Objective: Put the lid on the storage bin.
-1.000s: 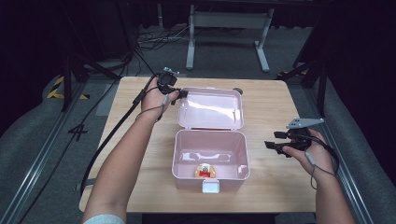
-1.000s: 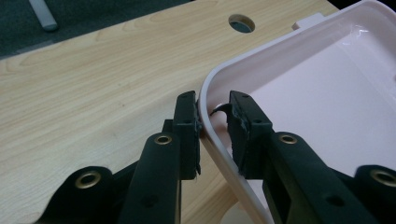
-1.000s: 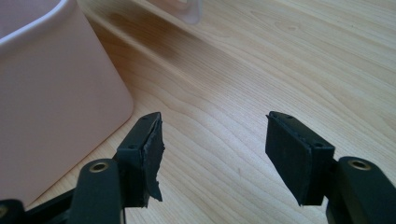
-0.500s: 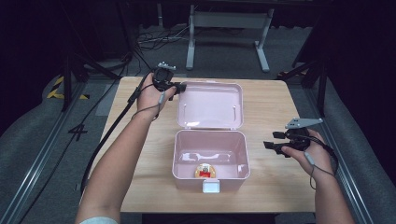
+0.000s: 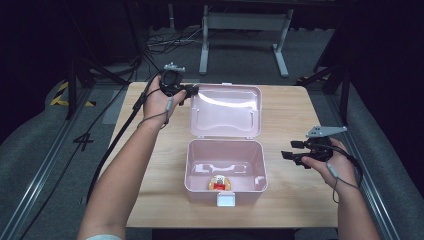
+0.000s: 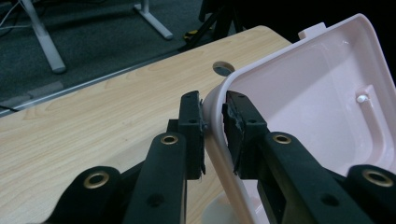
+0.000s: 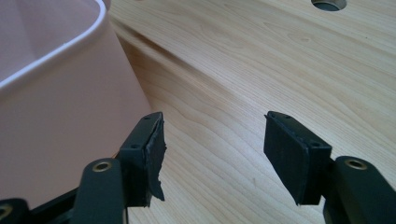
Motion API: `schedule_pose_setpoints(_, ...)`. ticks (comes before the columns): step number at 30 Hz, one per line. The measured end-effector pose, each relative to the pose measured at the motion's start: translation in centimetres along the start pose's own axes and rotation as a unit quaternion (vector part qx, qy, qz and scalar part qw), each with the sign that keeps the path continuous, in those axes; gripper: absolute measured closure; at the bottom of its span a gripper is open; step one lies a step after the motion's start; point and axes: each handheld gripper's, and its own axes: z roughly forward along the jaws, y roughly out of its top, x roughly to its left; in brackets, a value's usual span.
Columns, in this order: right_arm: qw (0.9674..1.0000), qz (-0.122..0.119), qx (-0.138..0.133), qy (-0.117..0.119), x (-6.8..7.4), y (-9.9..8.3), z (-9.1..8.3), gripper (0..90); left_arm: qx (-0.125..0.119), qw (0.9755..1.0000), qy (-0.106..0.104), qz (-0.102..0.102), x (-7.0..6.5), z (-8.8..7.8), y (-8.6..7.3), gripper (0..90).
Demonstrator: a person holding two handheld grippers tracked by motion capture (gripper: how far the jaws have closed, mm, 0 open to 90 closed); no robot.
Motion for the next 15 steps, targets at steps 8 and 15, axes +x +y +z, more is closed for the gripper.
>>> schedule_pose_setpoints(8,1.0000,-0.002,-0.006,0.008,0.6,0.4,-0.2,39.7,-0.008,0.9997,0.004,0.022,-0.9,-1.3,0.5,77.7)
schedule_pose_setpoints(15,0.9992,-0.005,-0.025,0.032,1.6,1.1,-0.8,40.0,-0.025,0.9990,0.002,0.038,-1.9,-2.7,0.6,77.5)
